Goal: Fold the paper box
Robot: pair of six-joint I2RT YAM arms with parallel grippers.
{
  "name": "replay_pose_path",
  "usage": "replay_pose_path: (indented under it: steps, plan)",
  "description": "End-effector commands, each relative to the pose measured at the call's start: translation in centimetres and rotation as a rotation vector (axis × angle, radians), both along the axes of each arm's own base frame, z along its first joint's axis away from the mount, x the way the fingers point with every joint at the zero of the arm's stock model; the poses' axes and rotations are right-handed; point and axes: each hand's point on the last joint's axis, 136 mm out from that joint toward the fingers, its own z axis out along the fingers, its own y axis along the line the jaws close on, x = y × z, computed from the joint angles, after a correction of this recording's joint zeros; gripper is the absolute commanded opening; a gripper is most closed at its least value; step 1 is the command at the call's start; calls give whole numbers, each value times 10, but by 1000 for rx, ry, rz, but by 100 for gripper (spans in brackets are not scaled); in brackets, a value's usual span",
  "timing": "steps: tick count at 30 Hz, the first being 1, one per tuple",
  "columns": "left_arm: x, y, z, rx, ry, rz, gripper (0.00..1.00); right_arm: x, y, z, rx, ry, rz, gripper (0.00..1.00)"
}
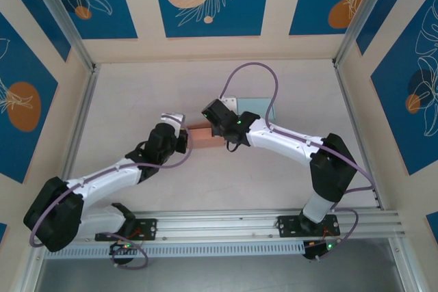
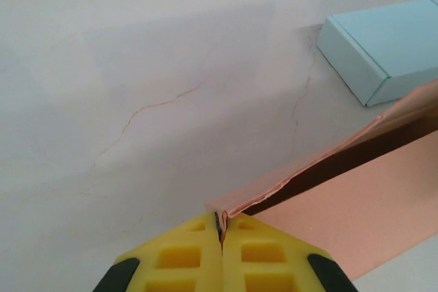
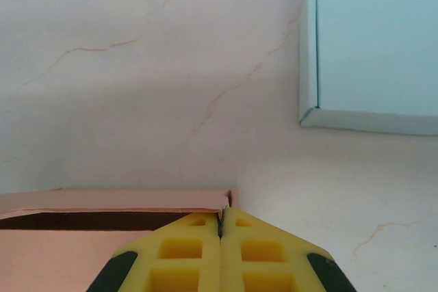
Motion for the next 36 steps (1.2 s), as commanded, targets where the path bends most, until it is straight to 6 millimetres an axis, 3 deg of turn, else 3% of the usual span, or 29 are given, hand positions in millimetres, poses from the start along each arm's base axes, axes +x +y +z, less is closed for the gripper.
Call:
replay_pose_path:
  steps: [1,16,36]
  plan:
    - [-1,-27,9,-45,-54,-85,0,1,26,9,135,-43,20,0]
    - [-5,-15,-6,-20,-42,-32,0,-9,12,-20,104,-18,-31,0]
    - [-4,-9,-5,0,-51,-3,0,-10,2,-6,84,-16,72,0]
